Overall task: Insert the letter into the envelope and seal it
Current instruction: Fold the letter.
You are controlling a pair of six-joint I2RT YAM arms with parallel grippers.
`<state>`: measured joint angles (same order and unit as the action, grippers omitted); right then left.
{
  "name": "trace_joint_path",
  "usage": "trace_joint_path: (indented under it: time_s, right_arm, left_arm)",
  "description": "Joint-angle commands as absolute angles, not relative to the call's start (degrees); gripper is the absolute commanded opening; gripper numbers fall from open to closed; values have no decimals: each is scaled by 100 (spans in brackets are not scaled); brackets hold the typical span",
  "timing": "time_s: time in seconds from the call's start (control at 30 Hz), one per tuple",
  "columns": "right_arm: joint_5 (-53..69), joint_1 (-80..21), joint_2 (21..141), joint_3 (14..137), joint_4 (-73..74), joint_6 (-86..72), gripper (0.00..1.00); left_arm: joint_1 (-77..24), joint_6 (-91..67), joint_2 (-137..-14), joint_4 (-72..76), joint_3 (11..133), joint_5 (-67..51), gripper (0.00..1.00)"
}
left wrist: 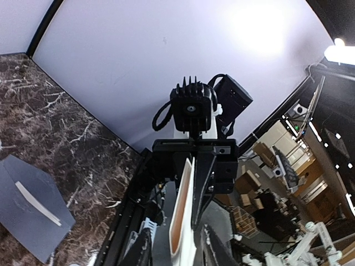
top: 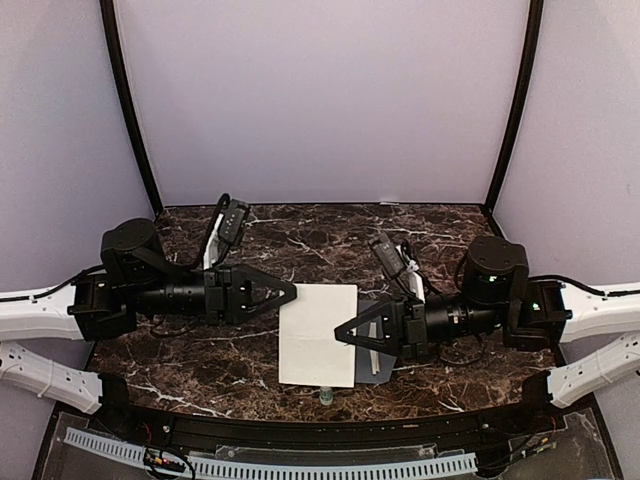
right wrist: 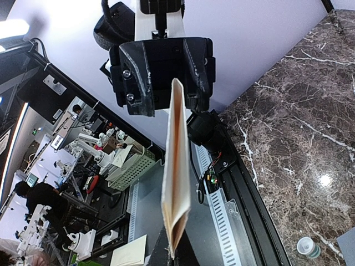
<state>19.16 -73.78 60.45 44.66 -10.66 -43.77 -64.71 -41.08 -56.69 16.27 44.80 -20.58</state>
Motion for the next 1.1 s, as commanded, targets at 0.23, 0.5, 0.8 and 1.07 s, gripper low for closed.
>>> trace_joint_path:
  time_s: [0.23, 0.5, 0.8, 1.07]
  right_arm:
    - [1910, -7406, 5997, 4614, -1216, -4320, 0]
    - [1480, -7408, 5833, 4523, -1442, -4379, 0]
    - [879, -7404, 5695, 4406, -1942, -4501, 0]
    - [745, -7398, 5679, 4344, -1877, -4574, 0]
  left_arm:
    - [-6416, -4131, -5445, 1778, 4366, -2081, 0]
    - [-6416, -4170, -5496, 1786, 4211, -2276, 60]
    - [-6442, -4335, -5761, 2171, 4094, -3031, 61]
    - [-6445, -4337, -5766, 2294, 4046, -2993, 40]
